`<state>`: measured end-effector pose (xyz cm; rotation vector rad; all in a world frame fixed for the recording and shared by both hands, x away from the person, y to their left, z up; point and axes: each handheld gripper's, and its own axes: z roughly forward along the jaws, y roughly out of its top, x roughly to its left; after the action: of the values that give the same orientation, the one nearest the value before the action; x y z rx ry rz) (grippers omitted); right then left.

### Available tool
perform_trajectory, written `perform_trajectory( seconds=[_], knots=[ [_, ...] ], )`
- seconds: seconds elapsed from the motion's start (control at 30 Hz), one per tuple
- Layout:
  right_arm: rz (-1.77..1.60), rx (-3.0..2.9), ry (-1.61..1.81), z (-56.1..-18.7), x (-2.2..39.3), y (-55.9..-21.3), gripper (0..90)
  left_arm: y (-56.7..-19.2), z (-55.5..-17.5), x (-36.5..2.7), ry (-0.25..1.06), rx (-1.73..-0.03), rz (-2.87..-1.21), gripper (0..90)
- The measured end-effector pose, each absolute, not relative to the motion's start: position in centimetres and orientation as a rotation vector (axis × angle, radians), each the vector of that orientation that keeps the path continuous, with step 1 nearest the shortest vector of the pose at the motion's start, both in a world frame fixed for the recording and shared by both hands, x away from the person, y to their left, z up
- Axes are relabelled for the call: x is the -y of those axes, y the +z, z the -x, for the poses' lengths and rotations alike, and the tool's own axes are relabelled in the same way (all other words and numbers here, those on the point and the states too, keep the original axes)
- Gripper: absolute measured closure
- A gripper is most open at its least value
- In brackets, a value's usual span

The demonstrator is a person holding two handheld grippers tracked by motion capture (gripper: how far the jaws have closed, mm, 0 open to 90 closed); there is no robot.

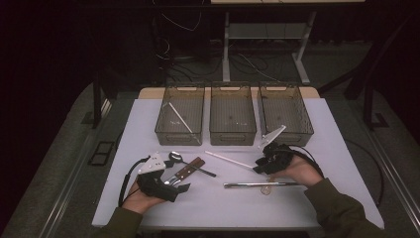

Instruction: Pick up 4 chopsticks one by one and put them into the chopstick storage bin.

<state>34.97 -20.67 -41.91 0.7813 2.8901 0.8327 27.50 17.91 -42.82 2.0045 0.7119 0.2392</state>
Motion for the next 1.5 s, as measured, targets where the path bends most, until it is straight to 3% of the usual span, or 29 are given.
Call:
perform_trajectory(
  seconds=[0.83, 1.5],
  knots=[
    [-0.669, -2.904, 0.664, -34.8, 19.5, -42.8, 83.9, -42.9, -27.6, -17.8, 0.228, -0.709, -2.001, 0.0],
    [-0.663, -2.908, 0.720, -35.1, 20.0, -42.9, 86.0, -42.9, -27.5, -17.8, 0.228, -0.708, -1.997, 0.0]
  ],
)
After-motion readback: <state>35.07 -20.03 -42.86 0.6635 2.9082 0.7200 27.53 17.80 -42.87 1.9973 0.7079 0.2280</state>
